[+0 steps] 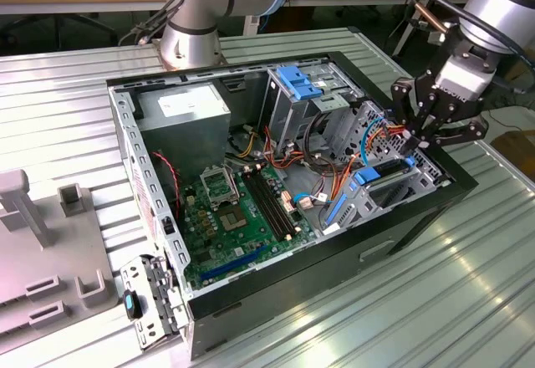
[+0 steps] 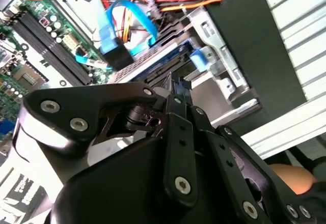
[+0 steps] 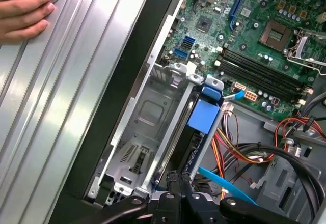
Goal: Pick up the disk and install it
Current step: 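Insert the first disk wire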
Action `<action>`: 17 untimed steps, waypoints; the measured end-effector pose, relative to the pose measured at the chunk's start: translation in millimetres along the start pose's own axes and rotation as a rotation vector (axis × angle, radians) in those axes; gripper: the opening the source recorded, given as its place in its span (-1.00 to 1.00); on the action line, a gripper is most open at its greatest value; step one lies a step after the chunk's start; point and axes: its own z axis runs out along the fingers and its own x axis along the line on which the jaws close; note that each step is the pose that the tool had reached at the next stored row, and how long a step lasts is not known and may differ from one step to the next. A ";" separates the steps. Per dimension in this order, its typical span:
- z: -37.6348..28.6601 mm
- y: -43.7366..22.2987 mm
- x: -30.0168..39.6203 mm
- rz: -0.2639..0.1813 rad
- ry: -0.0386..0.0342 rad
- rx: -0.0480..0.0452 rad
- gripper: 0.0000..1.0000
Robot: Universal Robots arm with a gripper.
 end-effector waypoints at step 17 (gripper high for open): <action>0.7 -25.5 11.9 -0.127 -0.0040 -0.0012 -0.79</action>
